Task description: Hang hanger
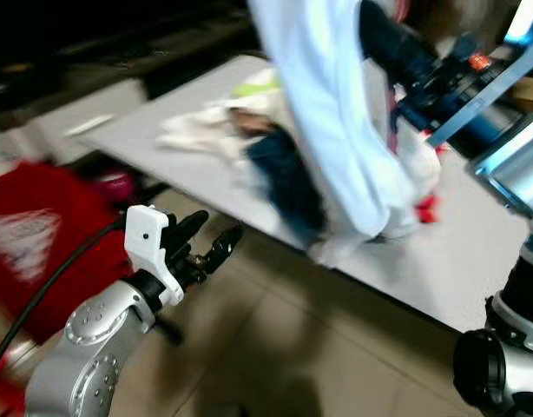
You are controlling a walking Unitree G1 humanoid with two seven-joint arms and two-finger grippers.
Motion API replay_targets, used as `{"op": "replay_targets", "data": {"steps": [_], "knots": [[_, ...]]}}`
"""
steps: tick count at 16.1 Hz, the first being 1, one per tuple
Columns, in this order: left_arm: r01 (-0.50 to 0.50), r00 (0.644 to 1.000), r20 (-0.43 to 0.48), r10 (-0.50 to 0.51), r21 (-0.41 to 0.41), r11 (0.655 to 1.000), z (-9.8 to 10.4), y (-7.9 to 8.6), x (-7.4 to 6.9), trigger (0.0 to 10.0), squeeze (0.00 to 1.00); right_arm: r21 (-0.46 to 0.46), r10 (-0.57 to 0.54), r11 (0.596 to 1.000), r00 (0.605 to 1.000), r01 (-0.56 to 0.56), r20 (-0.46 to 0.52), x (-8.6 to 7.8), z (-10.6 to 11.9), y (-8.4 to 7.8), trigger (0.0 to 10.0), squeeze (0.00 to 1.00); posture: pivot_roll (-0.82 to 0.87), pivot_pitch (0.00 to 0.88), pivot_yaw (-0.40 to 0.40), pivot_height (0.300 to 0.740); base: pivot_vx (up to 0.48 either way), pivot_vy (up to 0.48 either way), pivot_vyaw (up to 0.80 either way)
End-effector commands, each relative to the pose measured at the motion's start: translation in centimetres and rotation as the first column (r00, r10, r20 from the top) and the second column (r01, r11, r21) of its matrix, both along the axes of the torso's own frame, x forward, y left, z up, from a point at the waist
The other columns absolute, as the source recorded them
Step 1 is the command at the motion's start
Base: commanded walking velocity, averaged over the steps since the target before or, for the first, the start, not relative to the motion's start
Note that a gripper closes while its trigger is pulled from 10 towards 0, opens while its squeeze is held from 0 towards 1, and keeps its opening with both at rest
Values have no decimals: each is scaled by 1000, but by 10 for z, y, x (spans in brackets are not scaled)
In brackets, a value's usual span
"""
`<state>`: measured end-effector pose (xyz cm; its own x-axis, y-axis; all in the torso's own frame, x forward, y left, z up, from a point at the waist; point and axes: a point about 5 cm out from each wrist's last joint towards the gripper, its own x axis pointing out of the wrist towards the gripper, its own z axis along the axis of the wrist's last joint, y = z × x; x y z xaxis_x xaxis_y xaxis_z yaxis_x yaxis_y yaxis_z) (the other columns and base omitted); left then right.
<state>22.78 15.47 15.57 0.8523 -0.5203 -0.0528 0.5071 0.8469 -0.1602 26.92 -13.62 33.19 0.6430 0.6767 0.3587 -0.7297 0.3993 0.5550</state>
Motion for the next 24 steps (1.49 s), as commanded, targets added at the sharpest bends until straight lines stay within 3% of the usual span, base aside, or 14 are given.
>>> {"op": "replay_targets", "data": {"steps": [1, 5, 7, 9, 10, 13, 19, 20, 22, 24], "knots": [[-14, 1000, 19, 14, 7, 1000, 4, 3, -2, 10000, 278, -10, 36, 999, 999, -36, -7, -3, -2, 5, 10000, 0, -25, 6, -10, 740, 0, 0, 800], [-33, 999, 15, 33, 36, 999, 4, 10, -7, 10000, 243, -71, 40, 997, 997, -44, -68, 2, -24, 13, 10000, 0, -2, 2, -23, 740, 0, 0, 800], [-29, 1000, 5, 28, 85, 996, 2, 14, -10, 10000, 231, -221, 1, 975, 992, -29, -127, 2, -56, 18, 10000, 0, 12, 0, -20, 740, 0, 0, 800], [-26, 1000, 7, 26, 116, 993, 2, 16, -10, 10000, 224, -331, -66, 944, 989, 19, -132, 4, -73, 16, 10000, 0, 14, 0, -11, 740, 0, 0, 800], [-25, 1000, 13, 23, 141, 990, 2, 18, -8, 10000, 224, -418, -101, 908, 987, 39, -127, 2, -94, 17, 10000, 0, 14, 0, -3, 740, 0, 0, 800], [-22, 1000, 8, 21, 154, 988, 2, 20, -8, 10000, 216, -467, -105, 884, 985, 31, -134, -3, -111, 19, 10000, 0, 14, 0, 6, 740, 0, 0, 794], [5, 1000, -9, -4, 187, 982, -3, 17, -7, 10000, 118, -489, -105, 871, 990, 48, -90, -3, -120, 21, 10000, 0, 12, 0, 14, 740, 0, 0, 794], [-17, 1000, -11, 19, 202, 979, -5, 20, -5, 10000, 114, -551, -125, 832, 990, 71, -61, -1, -124, 18, 10000, 0, 11, 0, 16, 740, 0, 0, 794], [-78, 996, -26, 89, 286, 955, -14, 32, 1, 10000, 106, -709, -146, 696, 989, 114, 17, 3, -141, 10, 10000, 0, 7, 0, 19, 740, 0, 0, 797], [-95, 993, -35, 113, 333, 938, -18, 37, 4, 10000, 110, -741, -147, 661, 989, 119, 27, 5, -148, 6, 10000, 0, 7, 0, 19, 740, 0, 0, 800]]}}
